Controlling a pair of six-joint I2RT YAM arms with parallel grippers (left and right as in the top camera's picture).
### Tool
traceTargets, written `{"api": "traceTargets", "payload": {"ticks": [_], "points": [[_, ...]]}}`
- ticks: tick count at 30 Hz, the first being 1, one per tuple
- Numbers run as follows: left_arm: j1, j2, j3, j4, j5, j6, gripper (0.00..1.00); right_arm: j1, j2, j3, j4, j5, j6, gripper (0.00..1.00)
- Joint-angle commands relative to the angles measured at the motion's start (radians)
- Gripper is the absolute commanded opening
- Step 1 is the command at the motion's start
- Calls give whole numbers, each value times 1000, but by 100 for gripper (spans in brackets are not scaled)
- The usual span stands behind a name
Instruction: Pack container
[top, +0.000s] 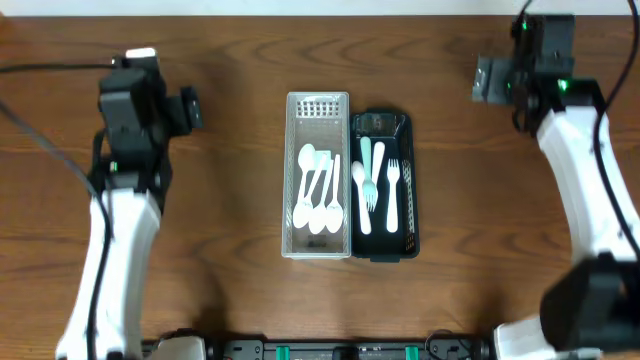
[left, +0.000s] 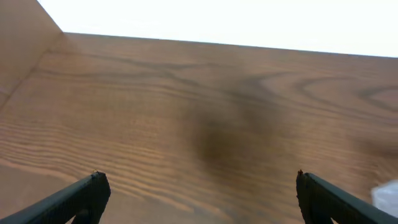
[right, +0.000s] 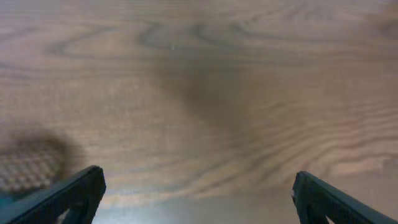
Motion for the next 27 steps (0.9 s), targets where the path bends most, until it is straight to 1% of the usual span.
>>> {"api": "traceTargets", "payload": {"ticks": [1,4,6,8,10,13,15,19,22,27], "points": [[-21,-159,-154,61,37,17,98,8,-211,-189,61,12,37,99],[-65,-307,-310,117,37,16,98,11,-371,-384,98,14,82,99],[-103,-406,-400,117,37,14,98,11,-473,-505,116,18,99,99],[-149,-520,-486,116,37,6,98,11,-579,-628,173,20,120,99],[-187,-628,-549,116,36,5,98,11,-669,-724,210,21,114,99],[-208,-763,-610,97,36,5,98,11,-780,-832,213,21,59,99],[-208,-840,-633,85,36,5,98,11,-840,-885,216,21,46,99],[-208,-928,-640,48,32,6,98,11,-909,-941,212,20,47,99],[-208,-945,-640,18,32,6,98,11,-920,-952,203,20,47,99],[-208,-940,-640,10,32,6,98,11,-919,-957,200,20,47,99]]}}
